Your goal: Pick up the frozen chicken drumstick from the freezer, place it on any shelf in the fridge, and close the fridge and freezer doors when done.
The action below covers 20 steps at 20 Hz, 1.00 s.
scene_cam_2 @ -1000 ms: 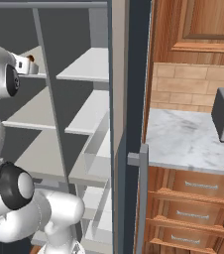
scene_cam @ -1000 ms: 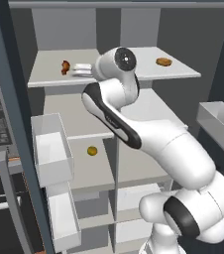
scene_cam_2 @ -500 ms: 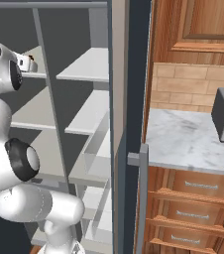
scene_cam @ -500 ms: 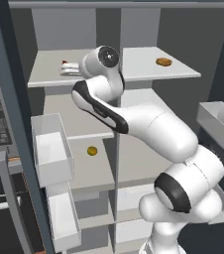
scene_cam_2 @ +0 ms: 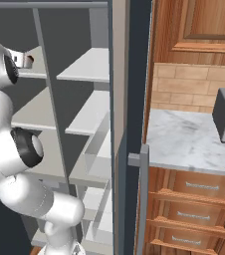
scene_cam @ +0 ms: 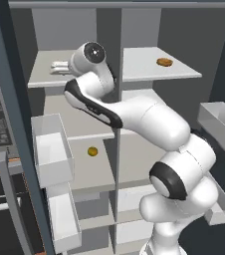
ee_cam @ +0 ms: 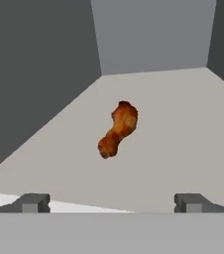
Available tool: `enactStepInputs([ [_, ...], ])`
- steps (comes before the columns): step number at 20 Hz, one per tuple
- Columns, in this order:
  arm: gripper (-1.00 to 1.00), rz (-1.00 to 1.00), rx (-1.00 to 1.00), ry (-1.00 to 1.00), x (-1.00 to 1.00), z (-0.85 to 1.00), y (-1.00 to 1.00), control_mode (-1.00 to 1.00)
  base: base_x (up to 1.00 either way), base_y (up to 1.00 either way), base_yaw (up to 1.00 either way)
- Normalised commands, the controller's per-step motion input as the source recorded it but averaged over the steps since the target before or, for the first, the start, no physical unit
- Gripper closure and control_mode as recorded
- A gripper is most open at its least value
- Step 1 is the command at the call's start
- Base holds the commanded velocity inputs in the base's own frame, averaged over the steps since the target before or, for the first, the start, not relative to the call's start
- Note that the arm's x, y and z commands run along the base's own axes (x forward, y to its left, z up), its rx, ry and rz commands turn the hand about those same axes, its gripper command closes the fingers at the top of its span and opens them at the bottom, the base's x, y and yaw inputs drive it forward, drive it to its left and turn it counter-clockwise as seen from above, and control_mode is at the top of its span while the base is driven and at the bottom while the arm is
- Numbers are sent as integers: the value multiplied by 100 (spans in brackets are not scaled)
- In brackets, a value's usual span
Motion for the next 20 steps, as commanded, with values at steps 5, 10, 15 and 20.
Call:
enactStepInputs([
  [5,-100,-1,0,4,54,0,11,-100,0,0,0],
  [10,-100,-6,-1,8,41,0,22,-100,0,0,0],
  [15,-100,-7,-6,12,29,0,31,-100,0,0,0],
  [20,-100,-2,-7,9,23,-23,15,-100,0,0,0],
])
